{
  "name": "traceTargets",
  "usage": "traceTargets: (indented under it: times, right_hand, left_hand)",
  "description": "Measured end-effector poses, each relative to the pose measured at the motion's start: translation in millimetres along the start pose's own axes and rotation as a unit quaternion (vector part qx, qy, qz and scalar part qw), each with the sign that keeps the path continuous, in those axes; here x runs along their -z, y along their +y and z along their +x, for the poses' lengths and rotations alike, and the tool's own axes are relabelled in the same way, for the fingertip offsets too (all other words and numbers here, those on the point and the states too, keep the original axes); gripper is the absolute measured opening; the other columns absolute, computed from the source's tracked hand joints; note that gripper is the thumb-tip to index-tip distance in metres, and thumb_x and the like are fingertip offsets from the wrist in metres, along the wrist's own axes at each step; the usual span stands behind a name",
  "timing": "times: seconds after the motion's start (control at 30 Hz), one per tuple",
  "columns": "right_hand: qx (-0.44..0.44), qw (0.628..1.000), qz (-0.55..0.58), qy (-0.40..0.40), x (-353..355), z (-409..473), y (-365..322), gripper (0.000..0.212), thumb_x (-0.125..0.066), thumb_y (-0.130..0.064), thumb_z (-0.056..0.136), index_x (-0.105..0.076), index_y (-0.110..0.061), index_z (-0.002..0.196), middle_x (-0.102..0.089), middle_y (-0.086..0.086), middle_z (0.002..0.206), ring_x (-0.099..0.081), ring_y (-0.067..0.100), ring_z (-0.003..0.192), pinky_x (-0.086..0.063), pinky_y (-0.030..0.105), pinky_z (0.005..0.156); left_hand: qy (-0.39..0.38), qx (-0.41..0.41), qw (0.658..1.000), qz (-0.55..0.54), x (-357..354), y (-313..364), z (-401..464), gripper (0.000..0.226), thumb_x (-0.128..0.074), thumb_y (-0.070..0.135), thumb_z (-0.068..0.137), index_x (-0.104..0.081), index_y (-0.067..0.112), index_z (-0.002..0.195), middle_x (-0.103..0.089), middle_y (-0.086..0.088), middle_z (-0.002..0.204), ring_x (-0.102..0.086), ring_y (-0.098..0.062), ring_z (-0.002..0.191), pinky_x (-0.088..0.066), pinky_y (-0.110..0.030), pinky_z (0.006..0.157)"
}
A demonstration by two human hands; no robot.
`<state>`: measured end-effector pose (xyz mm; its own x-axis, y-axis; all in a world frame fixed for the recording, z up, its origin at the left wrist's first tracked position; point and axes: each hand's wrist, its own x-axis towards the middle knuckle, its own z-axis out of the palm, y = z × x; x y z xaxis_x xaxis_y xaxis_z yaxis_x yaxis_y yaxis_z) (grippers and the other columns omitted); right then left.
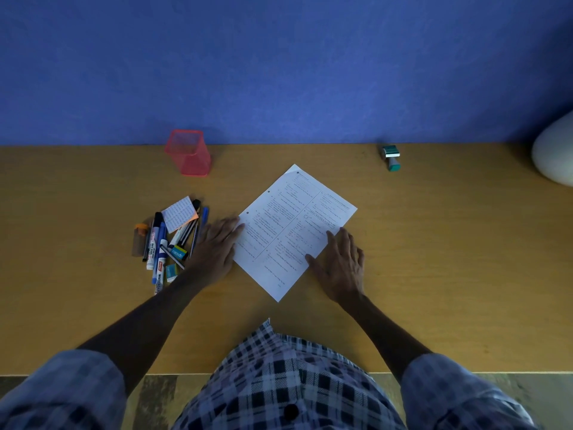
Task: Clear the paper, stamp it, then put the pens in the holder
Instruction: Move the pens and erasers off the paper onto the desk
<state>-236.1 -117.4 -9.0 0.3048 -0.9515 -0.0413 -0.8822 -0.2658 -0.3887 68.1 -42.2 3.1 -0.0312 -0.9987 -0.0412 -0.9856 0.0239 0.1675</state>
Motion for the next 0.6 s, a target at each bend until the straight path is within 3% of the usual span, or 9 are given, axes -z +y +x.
traceTargets:
  times: [0.1,0.2,0.37,0.6]
  right_hand:
    - [-0.006,1.0,-0.011,0.011,-4,0,-11,0.083,-0.034,-0.08,0.083,-0.038,-0.022,0.143,-0.02,0.008,0.16,-0.016,0.026,0.148,-0.015,0.055,0.117]
    - [-0.013,1.0,-0.02,0.002,-9,0,-13,0.087,-0.04,-0.081,0.08,-0.035,-0.023,0.145,-0.02,0.008,0.16,-0.017,0.026,0.148,-0.014,0.055,0.117]
    - [-0.006,1.0,-0.027,-0.009,-9,5,0,0.084,-0.037,-0.079,0.082,-0.029,-0.027,0.148,-0.018,0.006,0.161,-0.013,0.025,0.148,-0.014,0.059,0.116]
    - [-0.007,1.0,-0.011,-0.022,2,13,14,0.068,-0.048,-0.064,0.089,-0.033,-0.03,0.146,-0.016,0.002,0.161,-0.009,0.025,0.148,-0.007,0.063,0.114]
  left_hand:
    - [-0.019,0.012,0.999,-0.023,-1,9,13,0.059,-0.029,0.032,0.096,-0.028,0.015,0.153,-0.019,-0.003,0.163,-0.015,-0.027,0.15,-0.015,-0.055,0.119]
    - [-0.039,0.008,0.998,-0.05,-3,12,18,0.063,-0.031,0.037,0.095,-0.026,0.015,0.154,-0.015,-0.003,0.164,-0.009,-0.024,0.152,-0.008,-0.056,0.121]
    - [-0.027,0.007,0.998,-0.055,-5,11,16,0.068,-0.04,0.047,0.09,-0.032,0.018,0.152,-0.021,-0.001,0.162,-0.009,-0.022,0.152,-0.002,-0.061,0.118]
    - [0.004,0.017,0.998,-0.061,-15,29,1,0.075,-0.044,0.061,0.085,-0.042,0.018,0.146,-0.028,-0.003,0.158,-0.015,-0.024,0.15,-0.001,-0.056,0.121]
